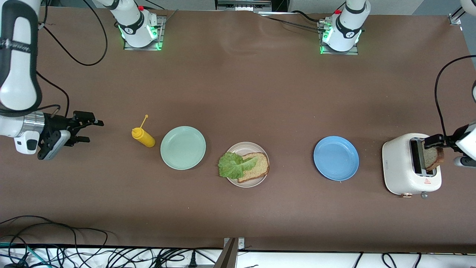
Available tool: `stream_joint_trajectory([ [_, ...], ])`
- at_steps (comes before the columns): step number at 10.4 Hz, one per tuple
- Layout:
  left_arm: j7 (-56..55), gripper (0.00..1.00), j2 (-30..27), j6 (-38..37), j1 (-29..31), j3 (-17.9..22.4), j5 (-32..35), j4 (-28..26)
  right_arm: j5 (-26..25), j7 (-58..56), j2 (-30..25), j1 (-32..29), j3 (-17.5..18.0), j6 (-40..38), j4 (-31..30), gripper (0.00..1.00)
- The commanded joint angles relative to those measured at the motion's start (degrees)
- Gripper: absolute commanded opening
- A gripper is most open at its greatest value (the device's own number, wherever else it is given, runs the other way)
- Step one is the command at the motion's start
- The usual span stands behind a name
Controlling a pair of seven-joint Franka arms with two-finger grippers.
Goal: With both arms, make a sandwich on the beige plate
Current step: 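Move the right gripper to the mustard while the left gripper grasps the slice, then grasp the mustard bottle with the right gripper while the left gripper lifts the slice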
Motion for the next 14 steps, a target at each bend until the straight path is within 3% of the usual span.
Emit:
stream_joint_trajectory([
  [1, 1.0, 1.0, 3.4, 2.1, 0.3, -0.3, 1.2, 2.9, 9.2, -19.8, 3.8, -3.1, 0.6, 0.7, -2.7, 1.0],
  [5, 1.1, 1.0, 5.1, 2.7, 1.5, -0.4, 1.4, 2.9, 27.8, -49.8, 14.4, -5.8, 0.9, -7.5, -2.6, 1.0],
  [7, 0.7, 0.28, 5.5, 2.7, 1.4, -0.3, 1.2, 2.9, 37.1, -60.8, 19.9, -5.7, 1.5, -12.5, -2.0, 1.0],
  [8, 0.0, 0.03, 5.4, 2.6, 1.6, -0.3, 1.2, 2.8, 38.1, -61.5, 20.5, -5.7, 2.4, -13.8, -2.0, 1.0],
  [10, 0.1, 0.0, 5.2, 2.7, 4.1, -0.4, 0.2, 3.0, 38.3, -62.0, 20.6, -5.8, 4.5, -14.9, -1.9, 1.0],
  [13, -0.1, 0.0, 5.5, 2.6, 3.3, -0.6, 0.3, 3.0, 41.0, -63.7, 22.6, -6.4, 6.9, -14.9, -1.7, 1.0],
  [14, -0.4, 0.0, 5.5, 2.6, 3.3, -0.6, 0.2, 3.1, 41.1, -63.7, 22.7, -6.4, 7.4, -14.9, -0.9, 0.93],
])
